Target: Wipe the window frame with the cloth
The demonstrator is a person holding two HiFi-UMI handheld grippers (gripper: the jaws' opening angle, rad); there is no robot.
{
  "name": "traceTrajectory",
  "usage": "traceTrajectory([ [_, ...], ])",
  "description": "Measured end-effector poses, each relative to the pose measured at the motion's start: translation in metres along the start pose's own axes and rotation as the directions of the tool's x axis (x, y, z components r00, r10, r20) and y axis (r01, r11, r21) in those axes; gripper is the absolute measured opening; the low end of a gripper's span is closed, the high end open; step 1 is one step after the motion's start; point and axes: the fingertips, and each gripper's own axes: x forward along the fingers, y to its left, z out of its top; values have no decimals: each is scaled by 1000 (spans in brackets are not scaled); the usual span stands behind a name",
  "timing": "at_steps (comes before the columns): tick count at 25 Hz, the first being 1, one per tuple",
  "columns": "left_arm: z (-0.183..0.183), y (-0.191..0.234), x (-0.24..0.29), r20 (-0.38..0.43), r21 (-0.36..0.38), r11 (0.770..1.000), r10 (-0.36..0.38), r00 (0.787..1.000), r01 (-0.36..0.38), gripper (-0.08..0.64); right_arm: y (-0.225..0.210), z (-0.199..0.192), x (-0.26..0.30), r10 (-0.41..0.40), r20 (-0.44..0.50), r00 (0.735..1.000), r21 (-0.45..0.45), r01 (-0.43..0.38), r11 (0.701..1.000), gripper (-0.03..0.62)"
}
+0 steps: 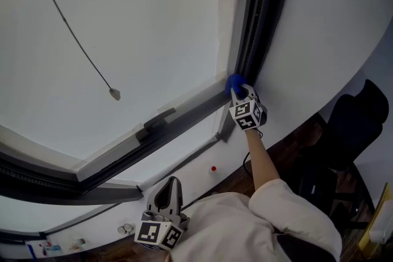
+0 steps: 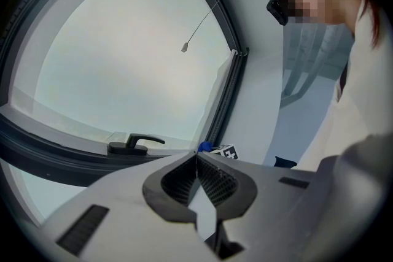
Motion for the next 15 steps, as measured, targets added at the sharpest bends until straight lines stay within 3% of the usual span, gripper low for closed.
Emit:
traceTrajectory([
  [6,-4,-6,-4,-9,-3,1000,-1,1000,1,11,14,-15,5,111,-19,994,75,-109,991,57],
  [11,-5,-8,-7,-24,12,1000,24,999,-23,11,11,15,-4,107,82,991,-2,-107,994,57],
  [15,-5,-11,-5,-24,22,999,26,999,-25,11,13,16,10,107,62,992,13,-108,994,57],
])
